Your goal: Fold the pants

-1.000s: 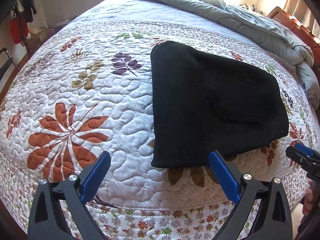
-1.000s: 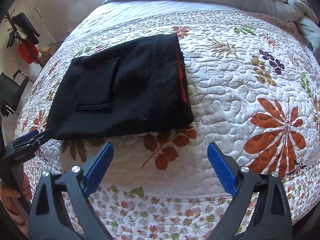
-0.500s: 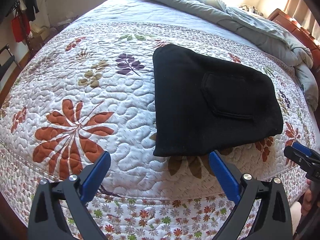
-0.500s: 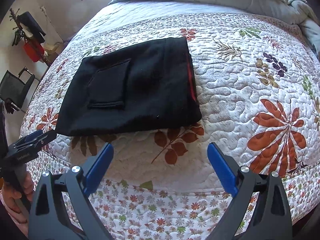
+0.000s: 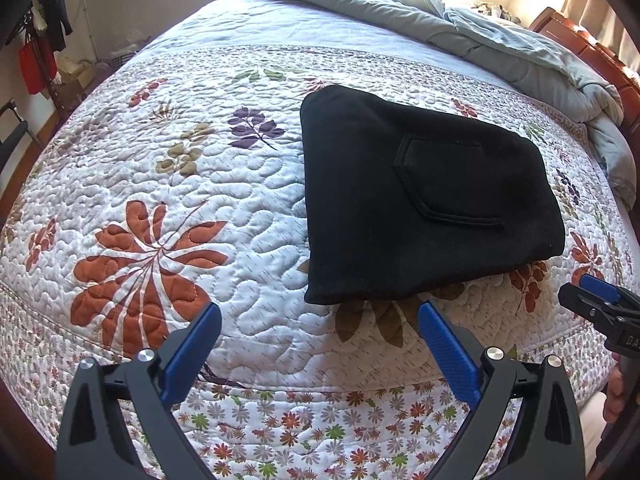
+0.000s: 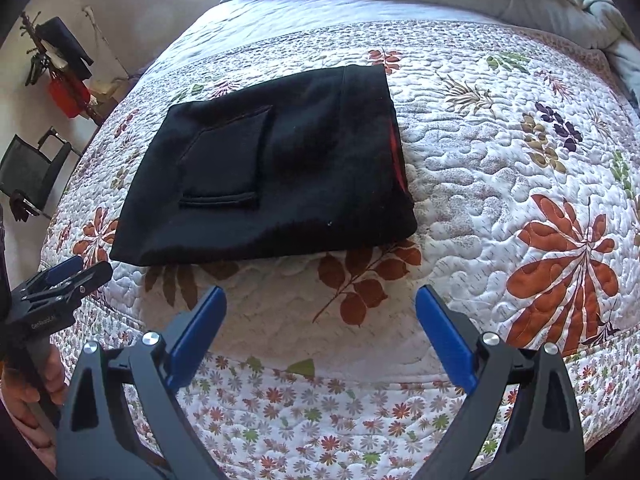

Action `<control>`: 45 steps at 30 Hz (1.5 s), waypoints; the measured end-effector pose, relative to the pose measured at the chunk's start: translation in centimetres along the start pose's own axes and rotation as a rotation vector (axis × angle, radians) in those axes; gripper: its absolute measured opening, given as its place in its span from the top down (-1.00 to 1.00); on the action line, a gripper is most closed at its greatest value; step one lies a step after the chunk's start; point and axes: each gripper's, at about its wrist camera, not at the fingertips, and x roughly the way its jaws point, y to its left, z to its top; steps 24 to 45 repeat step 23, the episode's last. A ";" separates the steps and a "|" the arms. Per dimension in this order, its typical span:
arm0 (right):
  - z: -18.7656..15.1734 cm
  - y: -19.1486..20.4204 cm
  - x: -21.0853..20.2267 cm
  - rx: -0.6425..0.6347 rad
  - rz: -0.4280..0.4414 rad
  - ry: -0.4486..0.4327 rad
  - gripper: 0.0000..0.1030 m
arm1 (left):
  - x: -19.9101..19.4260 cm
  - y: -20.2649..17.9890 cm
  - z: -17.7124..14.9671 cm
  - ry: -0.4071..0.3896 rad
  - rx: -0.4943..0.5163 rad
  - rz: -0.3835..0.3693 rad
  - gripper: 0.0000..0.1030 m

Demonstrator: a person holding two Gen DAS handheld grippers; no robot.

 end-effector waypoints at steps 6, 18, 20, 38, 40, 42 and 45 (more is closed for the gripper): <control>-0.1 -0.4 0.7 0.017 -0.010 0.019 -0.85 | -0.1 0.0 0.1 -0.014 0.002 -0.007 -0.92; -0.4 -1.2 1.0 0.044 -0.017 0.040 -0.85 | -0.2 -0.1 0.1 0.000 -0.008 0.005 -0.93; -0.5 -1.3 1.0 0.045 -0.019 0.042 -0.85 | -0.2 -0.1 0.1 0.001 -0.006 0.005 -0.93; -0.6 -1.4 1.0 0.050 -0.020 0.043 -0.85 | -0.3 -0.2 0.1 0.002 -0.003 0.013 -0.93; -0.6 -1.4 1.0 0.050 -0.020 0.043 -0.85 | -0.3 -0.2 0.1 0.002 -0.003 0.013 -0.93; -0.6 -1.4 1.0 0.050 -0.020 0.043 -0.85 | -0.3 -0.2 0.1 0.002 -0.003 0.013 -0.93; -0.6 -1.4 1.0 0.050 -0.020 0.043 -0.85 | -0.3 -0.2 0.1 0.002 -0.003 0.013 -0.93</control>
